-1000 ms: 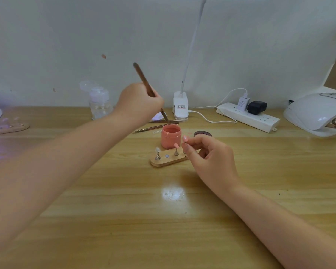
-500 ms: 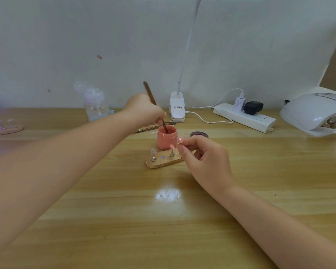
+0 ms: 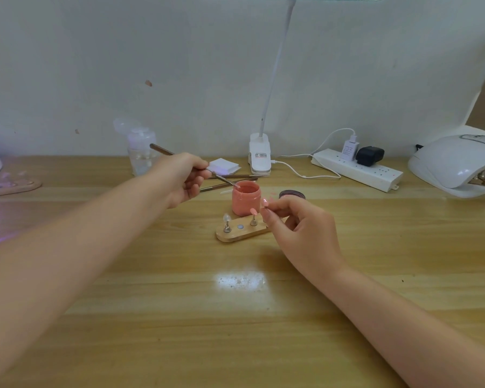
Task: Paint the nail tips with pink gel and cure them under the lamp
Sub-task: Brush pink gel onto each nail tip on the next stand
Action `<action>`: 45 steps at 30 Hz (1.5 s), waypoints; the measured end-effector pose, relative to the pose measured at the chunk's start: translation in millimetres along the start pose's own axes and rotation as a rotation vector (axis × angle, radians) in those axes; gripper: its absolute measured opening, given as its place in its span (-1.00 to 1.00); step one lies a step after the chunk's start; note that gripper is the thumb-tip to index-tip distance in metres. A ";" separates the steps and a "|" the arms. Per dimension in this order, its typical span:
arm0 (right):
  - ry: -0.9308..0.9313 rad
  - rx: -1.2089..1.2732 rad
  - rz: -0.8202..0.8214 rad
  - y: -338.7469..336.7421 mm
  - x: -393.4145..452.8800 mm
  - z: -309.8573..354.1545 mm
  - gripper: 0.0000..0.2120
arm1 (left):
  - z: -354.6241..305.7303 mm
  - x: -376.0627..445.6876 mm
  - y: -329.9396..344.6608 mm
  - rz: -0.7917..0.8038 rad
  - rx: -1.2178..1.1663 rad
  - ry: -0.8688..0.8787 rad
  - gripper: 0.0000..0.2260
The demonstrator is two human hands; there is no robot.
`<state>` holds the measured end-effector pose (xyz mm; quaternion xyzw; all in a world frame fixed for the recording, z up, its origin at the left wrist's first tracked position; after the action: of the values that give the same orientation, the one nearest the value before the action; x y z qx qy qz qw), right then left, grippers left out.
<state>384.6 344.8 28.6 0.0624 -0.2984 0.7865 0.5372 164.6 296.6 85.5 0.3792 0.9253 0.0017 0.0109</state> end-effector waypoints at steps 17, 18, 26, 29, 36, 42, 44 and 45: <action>0.068 0.087 -0.032 -3.5 2.6 0.9 -0.91 | 4.3 -51.4 -9.1 -0.080 -0.331 0.429 -0.91; 0.073 0.098 -0.028 -3.7 3.0 0.8 -0.90 | 6.0 -59.8 -7.5 -0.042 -0.315 0.487 -0.91; 0.087 0.178 -0.010 -2.8 3.7 2.9 -0.85 | 26.7 -113.1 -0.7 0.197 0.066 0.840 -0.89; 0.115 0.179 -0.013 -1.8 3.0 1.2 -0.93 | 34.8 -123.6 4.7 0.208 0.161 0.909 -0.87; 0.159 0.235 -0.006 -0.7 1.5 2.8 -0.95 | 40.4 -130.2 10.0 0.228 0.311 1.078 -0.80; 0.160 0.239 -0.006 -1.7 0.5 5.4 -0.94 | 40.5 -129.8 9.7 0.221 0.315 1.077 -0.85; 0.160 0.234 -0.007 -1.8 0.2 5.7 -0.92 | 39.6 -131.1 9.5 0.226 0.285 1.073 -0.89; 0.161 0.233 -0.007 -1.8 0.0 5.7 -0.92 | 39.7 -131.5 9.5 0.230 0.274 1.066 -0.90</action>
<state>384.9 342.2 33.9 0.0620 -0.1608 0.8163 0.5513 265.8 210.9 48.4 0.4221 0.7473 0.0741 -0.5078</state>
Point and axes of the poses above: each hand's wrist, its own x-axis towards the middle knuckle, its own y-axis out of the palm, z = x × y, the point moved 1 cm from there along x, towards the middle knuckle, and after that the axes turned 13 degrees about y, right-handed, at the moved point
